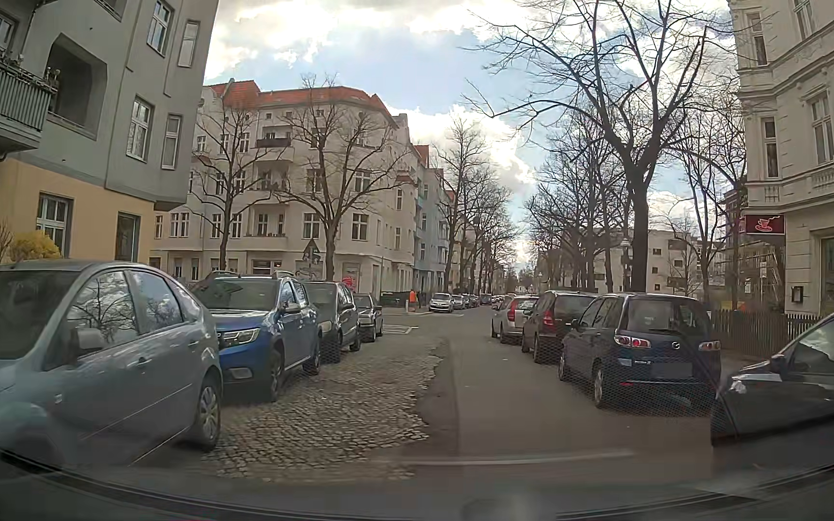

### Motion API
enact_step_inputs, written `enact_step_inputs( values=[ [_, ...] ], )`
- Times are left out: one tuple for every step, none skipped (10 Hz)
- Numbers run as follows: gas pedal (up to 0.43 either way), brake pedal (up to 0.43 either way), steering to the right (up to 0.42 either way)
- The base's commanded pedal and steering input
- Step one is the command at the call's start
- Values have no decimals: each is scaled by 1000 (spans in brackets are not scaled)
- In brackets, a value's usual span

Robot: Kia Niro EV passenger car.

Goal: Follow the waypoints while adhering to traffic rules and regulations

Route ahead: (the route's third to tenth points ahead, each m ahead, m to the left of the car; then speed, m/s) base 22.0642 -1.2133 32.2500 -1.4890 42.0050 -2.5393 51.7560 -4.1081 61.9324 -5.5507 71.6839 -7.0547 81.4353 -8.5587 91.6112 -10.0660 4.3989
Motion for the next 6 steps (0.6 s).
enact_step_inputs(
  values=[
    [8, 30, 0],
    [8, 30, -1],
    [20, 30, -2],
    [20, 30, -4],
    [20, 30, -2],
    [28, 30, -3]
  ],
)
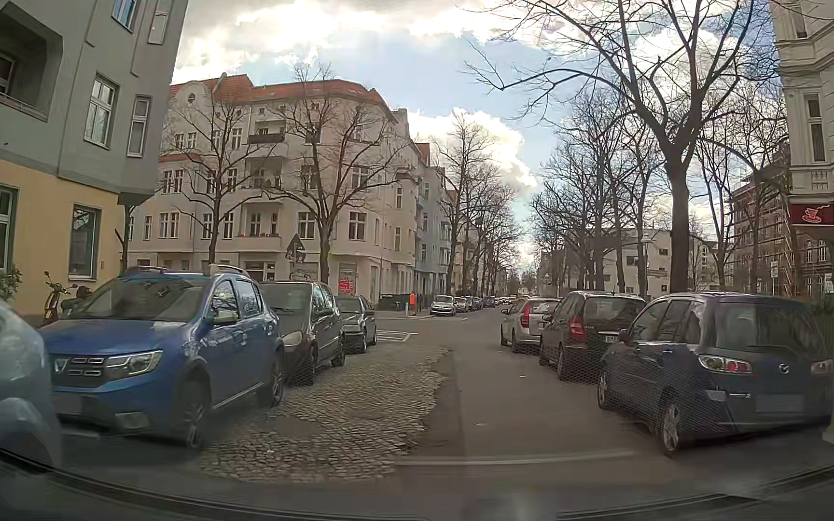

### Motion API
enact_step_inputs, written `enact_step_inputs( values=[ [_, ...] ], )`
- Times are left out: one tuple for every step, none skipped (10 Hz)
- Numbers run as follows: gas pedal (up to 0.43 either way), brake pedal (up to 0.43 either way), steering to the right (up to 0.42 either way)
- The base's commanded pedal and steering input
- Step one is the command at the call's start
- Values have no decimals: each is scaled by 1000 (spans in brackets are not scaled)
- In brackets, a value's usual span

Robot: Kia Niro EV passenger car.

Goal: Follow the waypoints while adhering to traffic rules and regulations

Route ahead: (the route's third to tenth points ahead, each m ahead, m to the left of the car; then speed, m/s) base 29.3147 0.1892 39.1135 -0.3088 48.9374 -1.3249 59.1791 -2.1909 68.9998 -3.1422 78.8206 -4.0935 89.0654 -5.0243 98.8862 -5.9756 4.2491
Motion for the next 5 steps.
enact_step_inputs(
  values=[
    [28, 30, -3],
    [28, 30, -3],
    [28, 30, 6],
    [28, 30, 11],
    [39, 30, 11]
  ],
)
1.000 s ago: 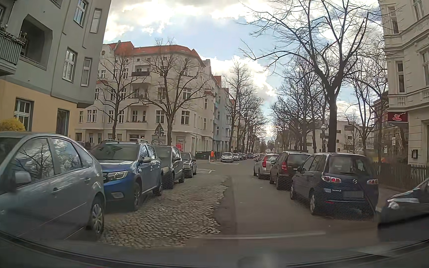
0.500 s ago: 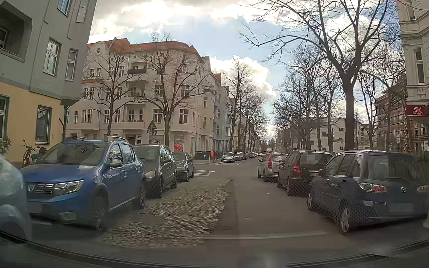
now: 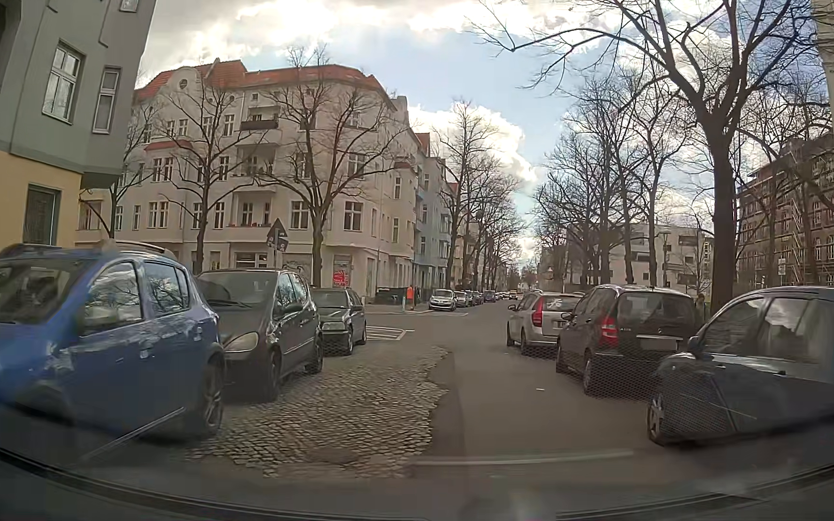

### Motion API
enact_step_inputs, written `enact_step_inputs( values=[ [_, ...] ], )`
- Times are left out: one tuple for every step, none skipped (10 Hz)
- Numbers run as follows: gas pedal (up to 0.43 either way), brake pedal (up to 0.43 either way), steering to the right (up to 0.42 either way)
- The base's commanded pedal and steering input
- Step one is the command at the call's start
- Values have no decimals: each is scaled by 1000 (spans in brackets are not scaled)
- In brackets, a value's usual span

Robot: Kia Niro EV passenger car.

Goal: Follow the waypoints while adhering to traffic rules and regulations

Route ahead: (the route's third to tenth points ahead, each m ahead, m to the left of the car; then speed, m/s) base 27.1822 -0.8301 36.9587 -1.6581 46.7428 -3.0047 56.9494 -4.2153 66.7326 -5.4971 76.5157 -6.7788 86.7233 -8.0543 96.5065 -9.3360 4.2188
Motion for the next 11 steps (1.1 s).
enact_step_inputs(
  values=[
    [39, 30, 1],
    [39, 30, -16],
    [39, 30, -21],
    [39, 24, -11],
    [39, 30, 5],
    [39, 30, 15],
    [39, 30, 14],
    [39, 30, -3],
    [39, 30, -20],
    [39, 30, -23],
    [39, 30, -15]
  ],
)
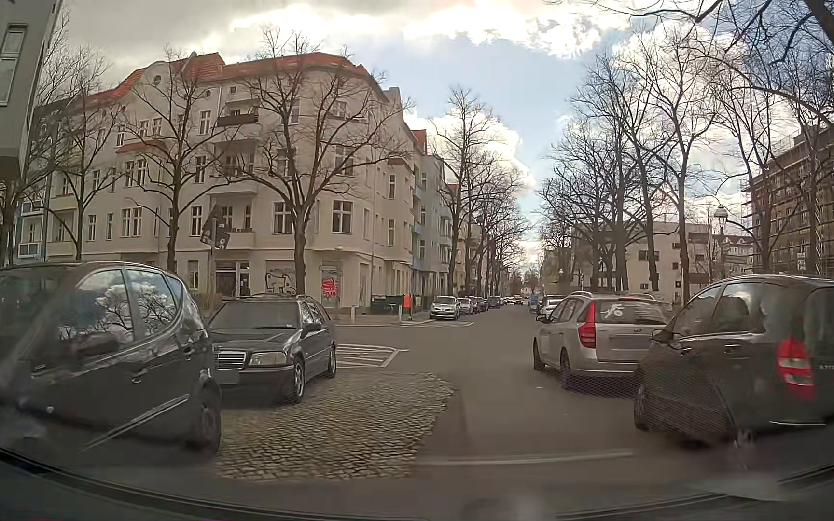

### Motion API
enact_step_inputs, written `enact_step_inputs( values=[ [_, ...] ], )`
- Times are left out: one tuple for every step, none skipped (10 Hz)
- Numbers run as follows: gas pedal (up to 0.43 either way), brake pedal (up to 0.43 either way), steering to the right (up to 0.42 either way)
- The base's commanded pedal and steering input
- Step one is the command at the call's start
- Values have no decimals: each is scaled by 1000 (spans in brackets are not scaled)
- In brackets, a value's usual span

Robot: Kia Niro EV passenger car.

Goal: Follow the waypoints while adhering to traffic rules and regulations

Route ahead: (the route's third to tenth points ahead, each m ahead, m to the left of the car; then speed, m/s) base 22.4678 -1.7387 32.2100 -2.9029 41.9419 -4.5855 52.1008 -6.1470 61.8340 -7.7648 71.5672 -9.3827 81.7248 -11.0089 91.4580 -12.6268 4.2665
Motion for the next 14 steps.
enact_step_inputs(
  values=[
    [39, 30, -11],
    [39, 30, -11],
    [39, 30, -12],
    [28, 30, -12],
    [20, 30, -5],
    [20, 30, -1],
    [20, 30, -1],
    [0, 30, 0],
    [0, 30, 6],
    [0, 30, 8],
    [0, 30, 6],
    [0, 30, 5],
    [0, 30, 6],
    [0, 30, 10]
  ],
)
